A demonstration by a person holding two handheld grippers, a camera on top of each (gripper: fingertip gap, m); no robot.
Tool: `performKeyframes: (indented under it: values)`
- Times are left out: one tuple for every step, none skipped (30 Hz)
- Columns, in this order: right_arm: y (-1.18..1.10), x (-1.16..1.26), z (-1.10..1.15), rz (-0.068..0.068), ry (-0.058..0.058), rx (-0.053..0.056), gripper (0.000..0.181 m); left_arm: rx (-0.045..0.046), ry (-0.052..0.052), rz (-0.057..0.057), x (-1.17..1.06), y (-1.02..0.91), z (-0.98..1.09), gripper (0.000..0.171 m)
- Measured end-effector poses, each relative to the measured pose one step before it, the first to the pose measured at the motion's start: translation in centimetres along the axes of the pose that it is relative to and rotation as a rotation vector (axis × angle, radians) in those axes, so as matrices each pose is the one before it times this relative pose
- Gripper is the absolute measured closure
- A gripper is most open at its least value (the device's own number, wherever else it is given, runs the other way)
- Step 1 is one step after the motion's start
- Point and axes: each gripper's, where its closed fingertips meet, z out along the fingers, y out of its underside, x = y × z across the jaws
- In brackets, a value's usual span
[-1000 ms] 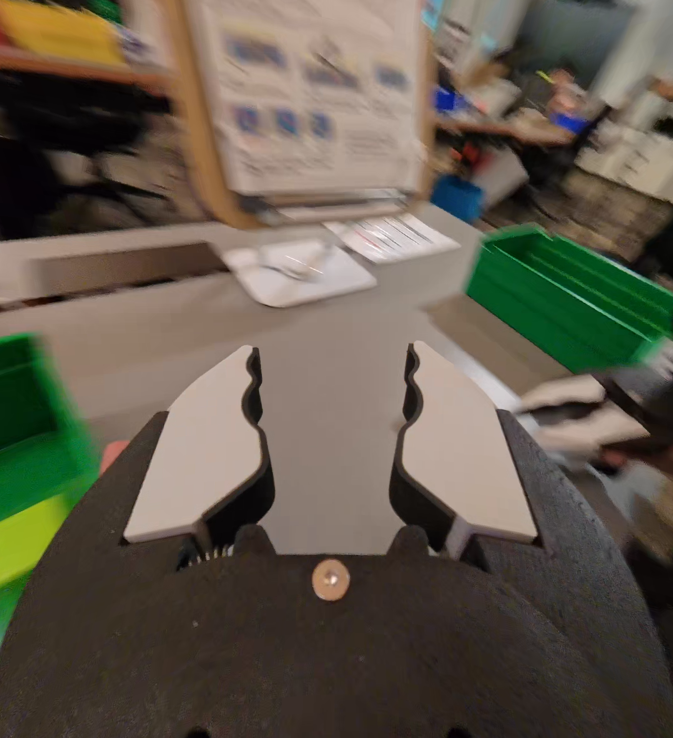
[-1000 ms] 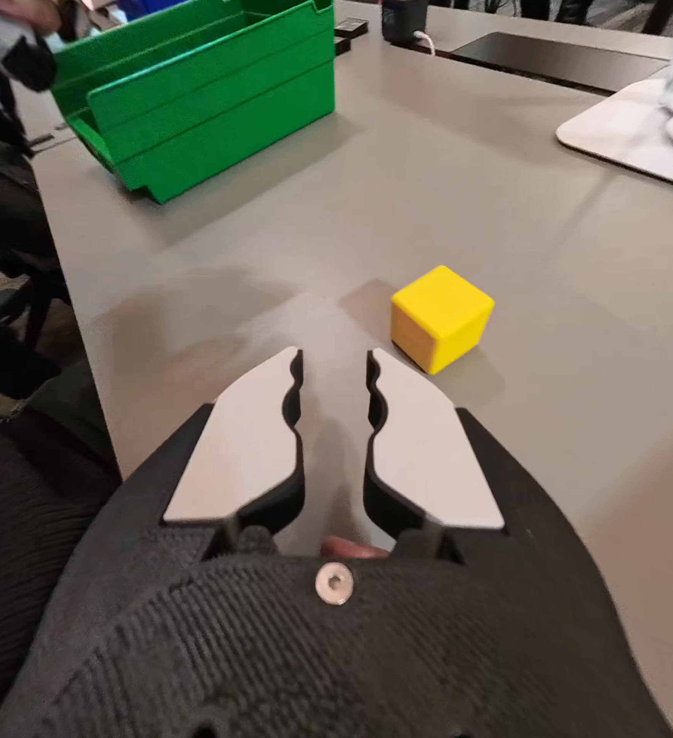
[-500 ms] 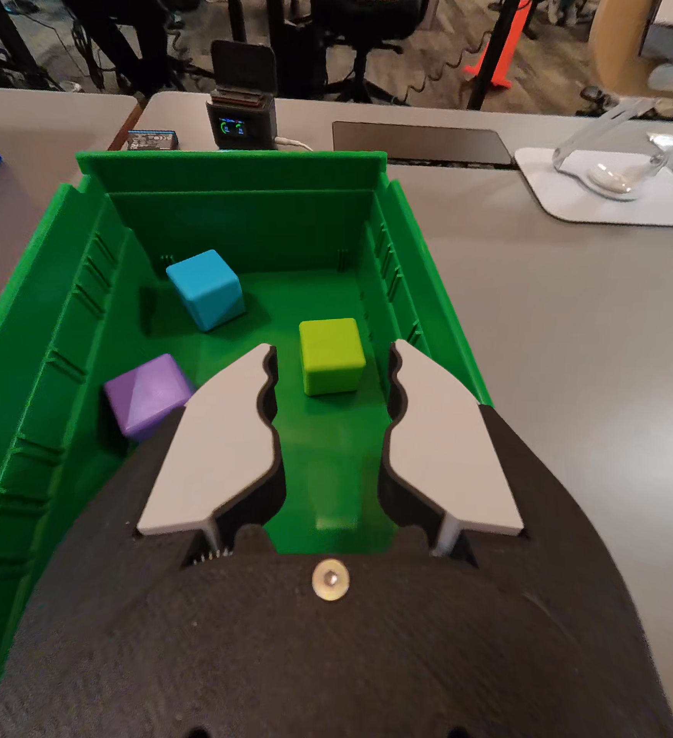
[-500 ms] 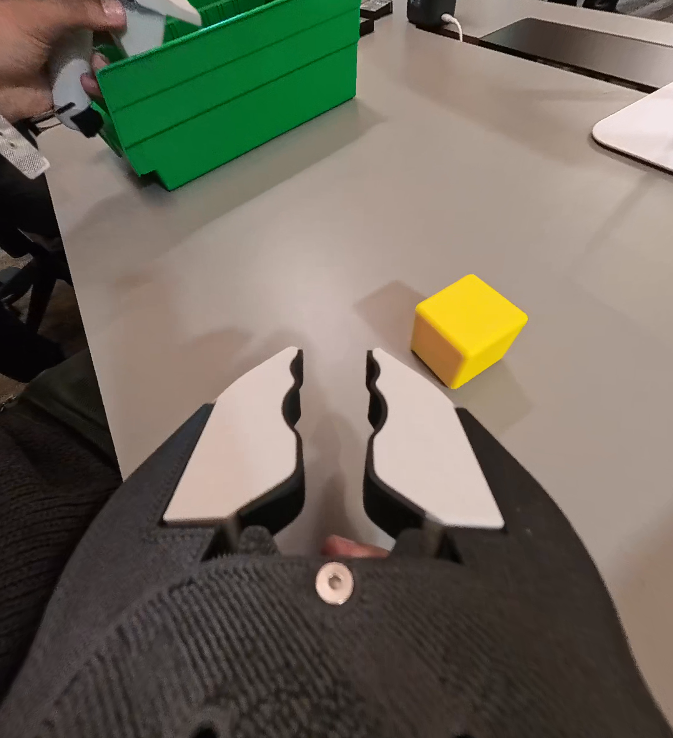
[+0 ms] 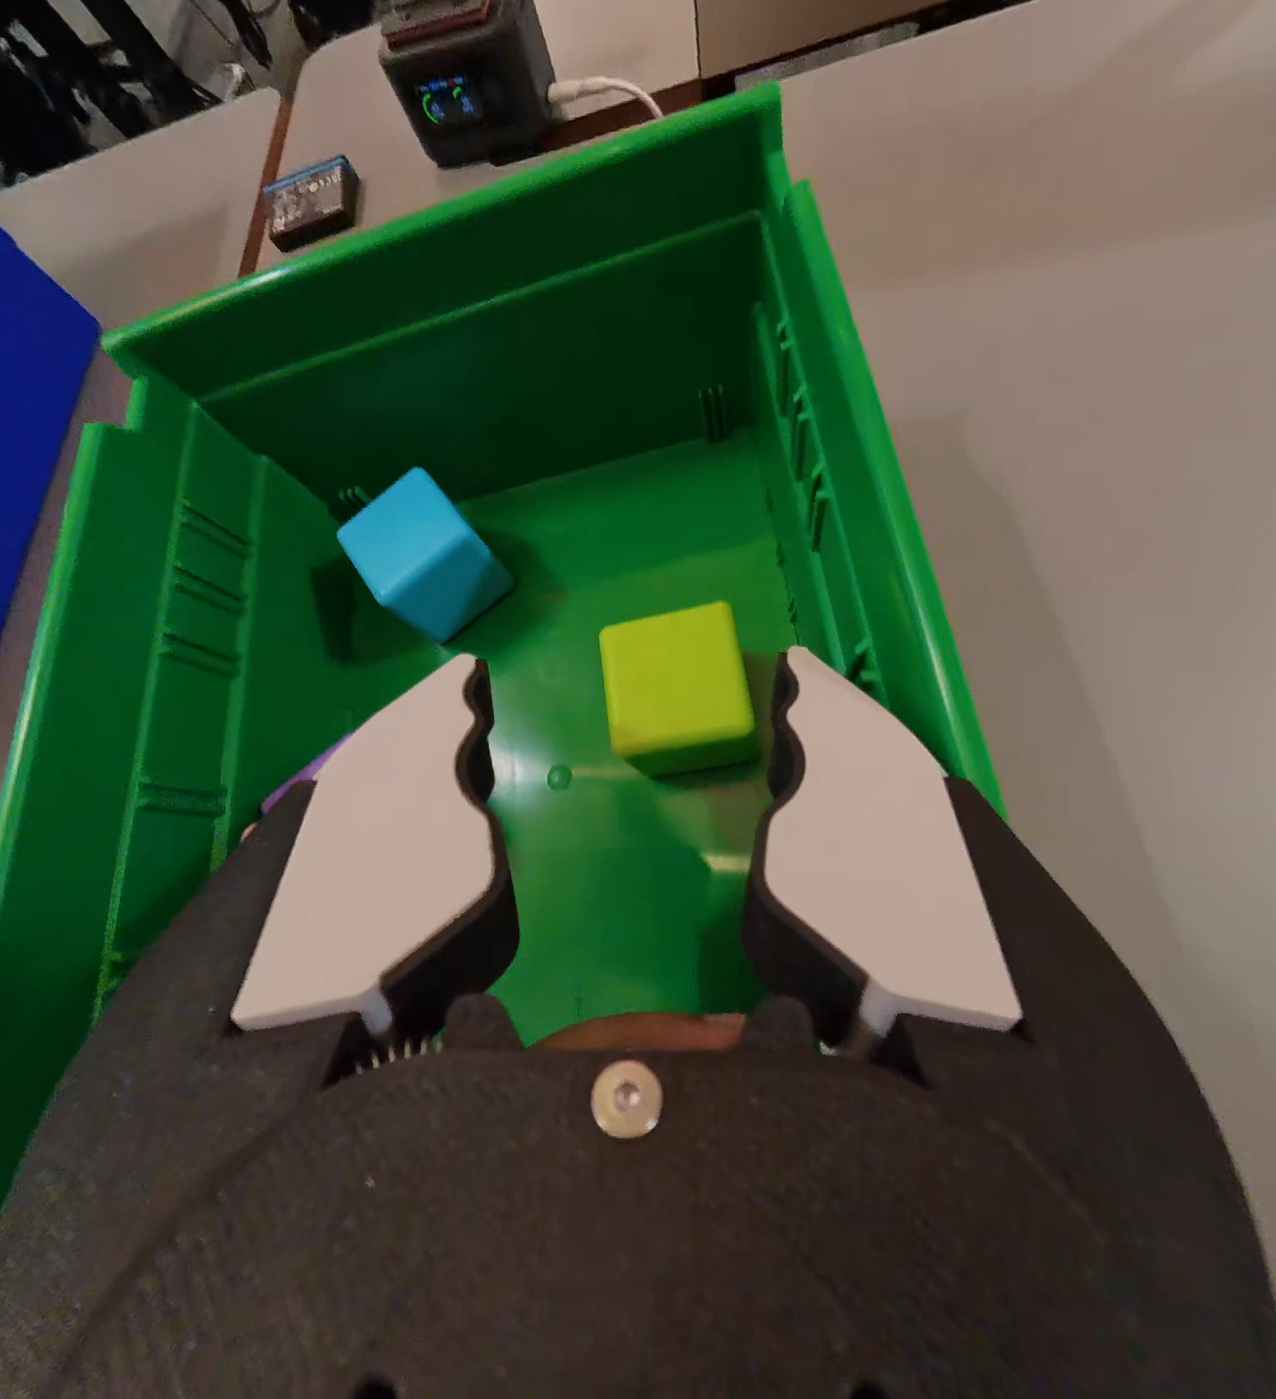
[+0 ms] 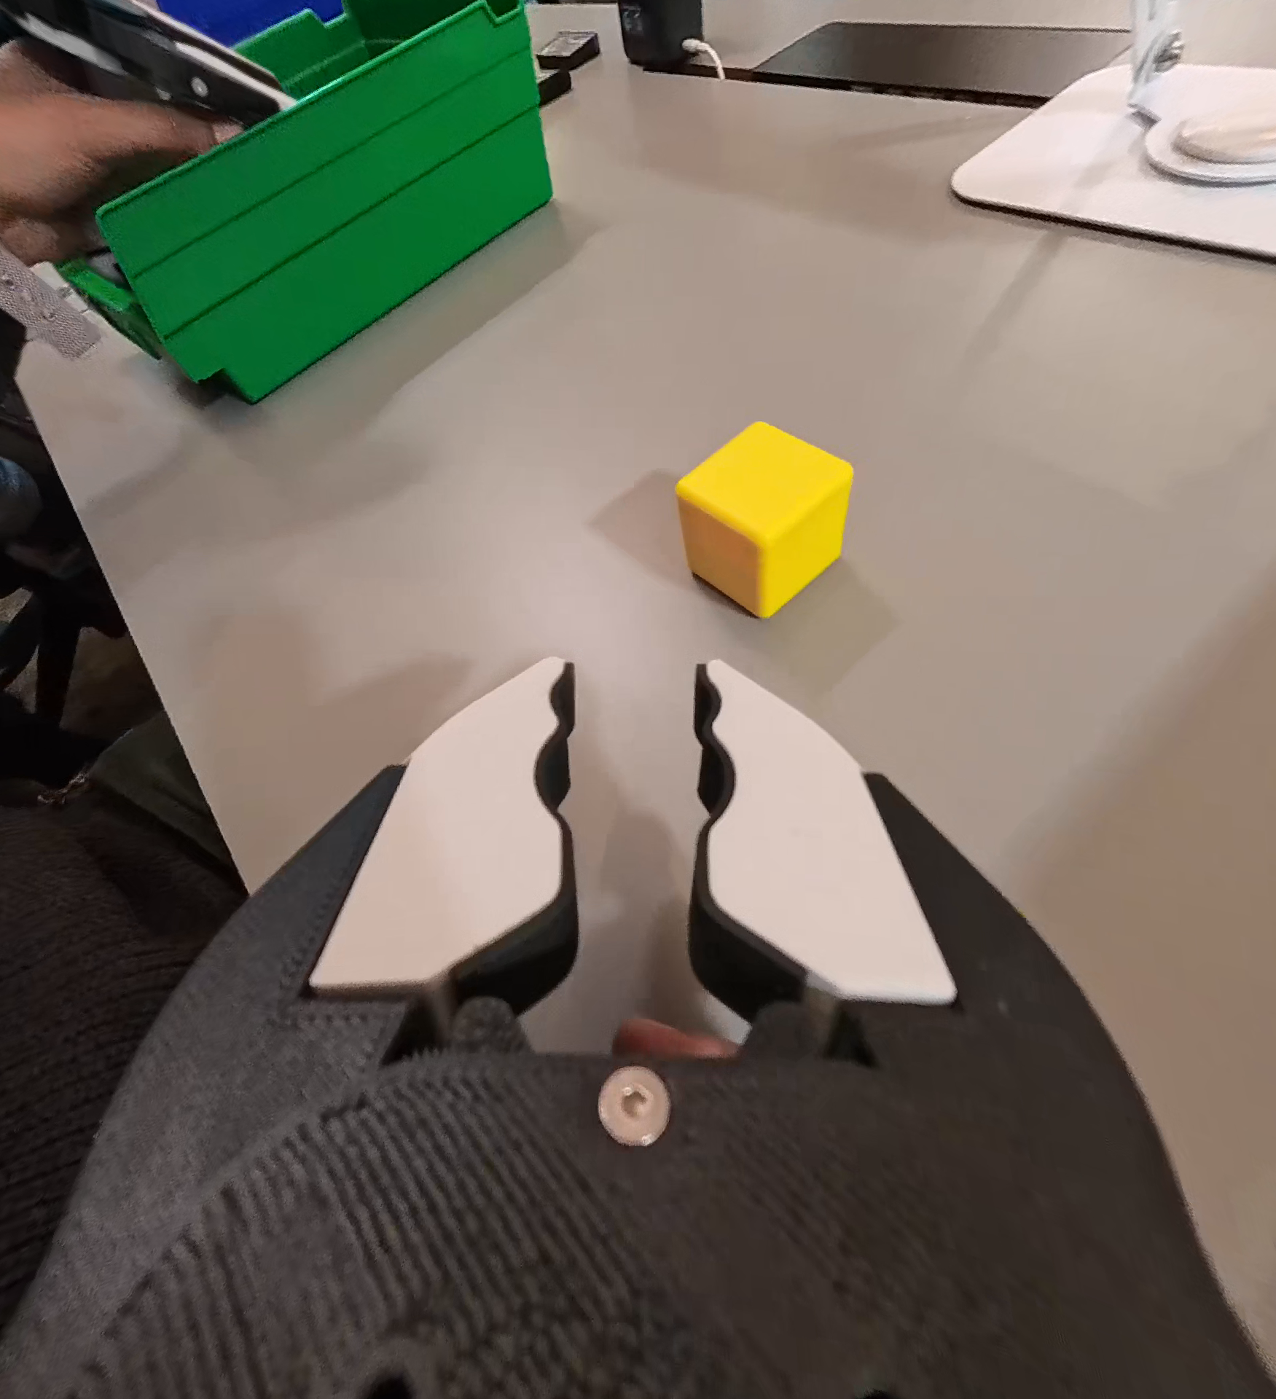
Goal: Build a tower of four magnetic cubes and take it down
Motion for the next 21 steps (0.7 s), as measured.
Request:
performKeyframes:
  values:
    - [0.098,0.181,-0.314,0.0075,0.0095,0.0034,0.150,-0.00001,-0.0006,-0.0015,-0.016,-0.208,0.268,0.100]
    - [0.092,0.193,-0.305,0.0072,0.0099,0.0034,0.151,-0.00430,0.0042,-0.0045,0.015,-0.120,0.284,0.100]
    - [0.082,0.194,-0.286,0.0072,0.0098,0.0034,0.150,-0.00792,0.0054,-0.0078,0.006,-0.019,0.305,0.100]
    - [0.084,0.181,-0.265,0.0076,0.0086,0.0031,0.151,-0.01019,0.0062,-0.0112,-0.014,0.048,0.305,0.100]
    - [0.075,0.158,-0.240,0.0080,0.0070,0.0027,0.150,-0.01192,0.0070,-0.0137,-0.018,0.110,0.325,0.100]
    - [0.047,0.134,-0.214,0.0082,0.0055,0.0030,0.151,-0.01662,0.0083,-0.0143,-0.016,0.205,0.323,0.100]
    - [0.035,0.108,-0.200,0.0082,0.0041,0.0037,0.151,-0.02286,0.0071,-0.0129,-0.035,0.309,0.326,0.100]
    - [0.006,0.090,-0.173,0.0079,0.0029,0.0042,0.151,-0.02707,0.0015,-0.0104,-0.093,0.382,0.309,0.099]
    - [-0.010,0.076,-0.145,0.0074,0.0018,0.0043,0.151,-0.02590,0.0018,-0.0053,-0.068,0.405,0.309,0.099]
    - [-0.022,0.052,-0.110,0.0072,0.0008,0.0041,0.151,-0.02144,0.0065,-0.0015,0.054,0.368,0.307,0.099]
    - [-0.034,0.051,-0.064,0.0074,-0.0004,0.0036,0.151,-0.01694,0.0117,-0.0006,0.181,0.343,0.302,0.099]
    - [-0.022,0.022,-0.019,0.0079,-0.0023,0.0025,0.151,-0.01596,0.0114,-0.0020,0.206,0.342,0.304,0.099]
    - [-0.015,0.000,0.012,0.0084,-0.0042,0.0011,0.150,-0.01710,0.0088,0.0001,0.182,0.363,0.296,0.099]
    - [0.010,-0.034,0.038,0.0085,-0.0054,-0.0001,0.151,-0.01621,0.0046,0.0042,0.129,0.336,0.268,0.101]
    - [0.020,-0.044,0.043,0.0076,-0.0051,-0.0007,0.150,-0.00833,0.0000,0.0049,0.043,0.214,0.215,0.104]
    - [-0.001,-0.029,0.017,0.0054,-0.0033,-0.0001,0.150,-0.00257,0.0078,0.0040,0.112,0.109,0.120,0.108]
    - [-0.025,-0.015,0.017,0.0025,-0.0011,0.0011,0.150,-0.00171,0.0179,0.0017,0.235,0.057,0.046,0.117]
    - [-0.016,0.017,0.007,0.0005,0.0009,0.0010,0.150,0.00006,0.0134,-0.0034,0.158,-0.024,-0.004,0.120]
    - [0.009,0.019,0.011,-0.0001,0.0013,-0.0003,0.150,-0.00135,0.0037,-0.0008,0.014,-0.005,-0.013,0.120]
    - [0.015,0.004,0.022,0.0001,0.0004,-0.0014,0.150,-0.00150,-0.0031,0.0007,-0.079,-0.010,-0.010,0.121]
    - [0.016,-0.016,0.016,0.0004,-0.0003,-0.0009,0.150,0.00399,-0.0097,0.0010,-0.200,-0.108,-0.085,0.122]
